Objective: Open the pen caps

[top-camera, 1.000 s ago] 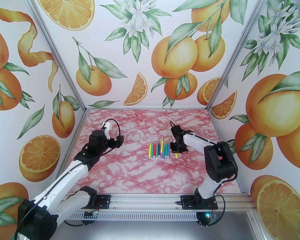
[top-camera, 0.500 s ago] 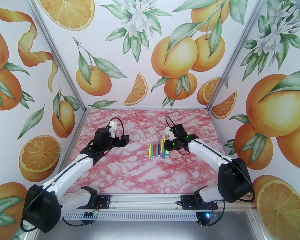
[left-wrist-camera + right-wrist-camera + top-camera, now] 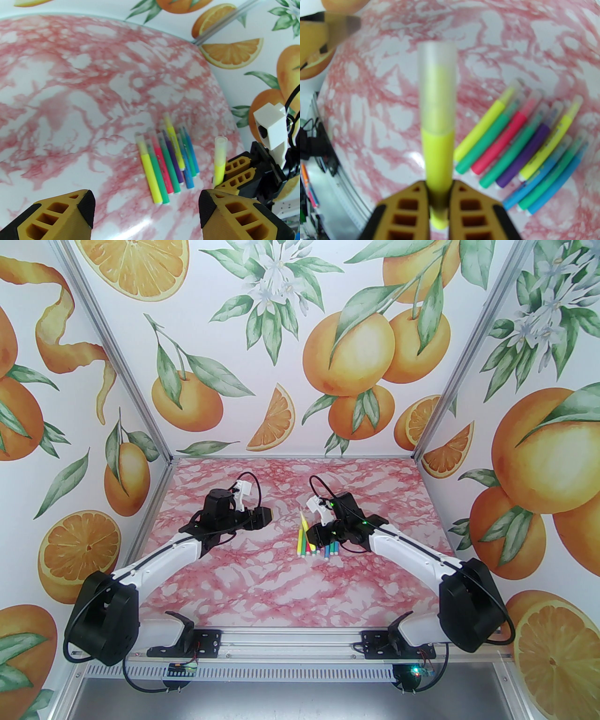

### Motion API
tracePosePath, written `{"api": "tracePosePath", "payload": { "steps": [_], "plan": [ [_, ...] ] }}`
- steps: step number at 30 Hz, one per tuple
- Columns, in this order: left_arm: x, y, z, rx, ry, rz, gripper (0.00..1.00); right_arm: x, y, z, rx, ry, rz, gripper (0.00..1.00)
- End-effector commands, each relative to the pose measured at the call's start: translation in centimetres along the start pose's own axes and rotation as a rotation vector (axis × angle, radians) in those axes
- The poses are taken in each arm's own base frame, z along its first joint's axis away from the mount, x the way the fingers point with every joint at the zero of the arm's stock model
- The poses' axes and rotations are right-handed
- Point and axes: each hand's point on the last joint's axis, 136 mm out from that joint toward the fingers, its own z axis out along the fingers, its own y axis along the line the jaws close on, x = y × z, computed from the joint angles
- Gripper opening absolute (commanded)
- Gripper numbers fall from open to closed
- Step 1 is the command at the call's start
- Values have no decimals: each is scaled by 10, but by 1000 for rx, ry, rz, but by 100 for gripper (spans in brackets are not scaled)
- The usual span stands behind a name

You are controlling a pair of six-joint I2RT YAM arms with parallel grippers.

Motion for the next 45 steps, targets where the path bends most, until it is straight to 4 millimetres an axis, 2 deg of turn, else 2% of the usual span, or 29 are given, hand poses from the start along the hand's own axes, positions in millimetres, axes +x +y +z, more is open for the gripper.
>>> {"api": "tracePosePath", "payload": {
  "steps": [1, 7, 12, 21, 26, 38, 45],
  "plan": [
    [-16, -36, 4, 157, -16, 30, 72, -6, 15, 4, -57, -33, -35, 2],
    [-15, -47, 14, 223, 6, 20, 70, -6, 20, 8, -73, -32, -43, 2],
    [-12, -55, 24, 269, 42, 11, 64, -7, 24, 10, -83, -31, -51, 2],
    [-9, -69, 34, 322, 59, 27, 64, -7, 25, 12, -89, -28, -51, 1],
    [-8, -73, 39, 333, 72, 26, 60, -7, 28, 12, -98, -32, -58, 1],
    [-7, -80, 47, 369, 79, 7, 48, -12, 34, 5, -113, -63, -78, 1],
    [-6, -82, 47, 382, 84, -1, 35, -13, 33, 3, -102, -77, -84, 1]
  ]
}}
